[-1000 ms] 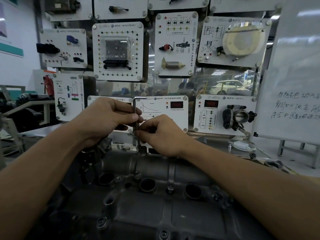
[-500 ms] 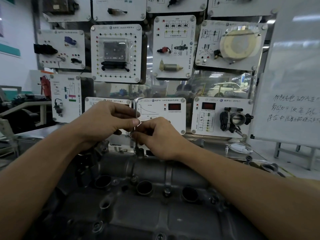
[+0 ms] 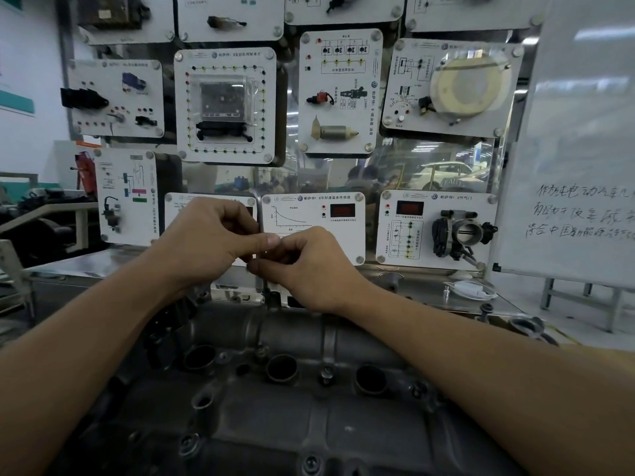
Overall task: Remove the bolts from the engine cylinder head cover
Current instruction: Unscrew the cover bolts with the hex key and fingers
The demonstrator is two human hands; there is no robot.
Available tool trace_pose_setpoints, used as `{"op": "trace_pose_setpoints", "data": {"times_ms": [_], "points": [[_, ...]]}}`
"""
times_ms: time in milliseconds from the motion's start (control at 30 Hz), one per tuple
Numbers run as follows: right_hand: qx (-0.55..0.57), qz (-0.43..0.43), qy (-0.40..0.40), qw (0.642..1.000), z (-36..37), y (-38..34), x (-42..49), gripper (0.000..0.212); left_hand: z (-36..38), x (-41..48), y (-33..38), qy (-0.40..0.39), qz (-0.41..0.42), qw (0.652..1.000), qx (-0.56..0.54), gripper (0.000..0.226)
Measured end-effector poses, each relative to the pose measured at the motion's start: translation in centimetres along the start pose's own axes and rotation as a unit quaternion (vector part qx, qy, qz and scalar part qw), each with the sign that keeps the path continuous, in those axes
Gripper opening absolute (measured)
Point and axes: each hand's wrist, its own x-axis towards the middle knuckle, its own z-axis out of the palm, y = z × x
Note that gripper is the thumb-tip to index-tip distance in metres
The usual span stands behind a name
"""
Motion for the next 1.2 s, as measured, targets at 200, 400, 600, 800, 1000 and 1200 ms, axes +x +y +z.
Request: {"op": "trace_pose_setpoints", "data": {"times_ms": [200, 400, 600, 800, 1000, 1200], "points": [[-0.021, 0.001, -0.005, 1.000, -0.12, 0.09, 0.06, 0.021, -0.35, -0.01, 0.22, -0.009, -0.016, 0.999, -0.036, 0.017], [-0.060, 0.013, -0.058, 0.996, -0.28, -0.21, 0.10, 0.038, -0.74, -0.07, 0.22, -0.063, -0.028, 0.996, -0.053, 0.014], [-0.044, 0.031, -0.069, 0.996, -0.33, -0.38, 0.09, 0.035, -0.71, -0.03, 0.02, -0.032, -0.003, 0.999, -0.030, 0.011], [-0.027, 0.006, -0.044, 0.999, -0.06, -0.35, -0.16, 0.032, -0.54, 0.06, 0.00, 0.025, -0.006, 0.998, -0.064, 0.026], [-0.018, -0.001, 0.026, 0.999, -0.03, -0.02, -0.08, 0.026, 0.08, -0.13, 0.15, 0.036, 0.026, 0.997, -0.061, 0.024], [-0.010, -0.002, 0.016, 1.000, -0.12, 0.11, 0.02, 0.023, 0.09, -0.23, 0.19, 0.034, 0.036, 0.997, -0.056, 0.022]]}}
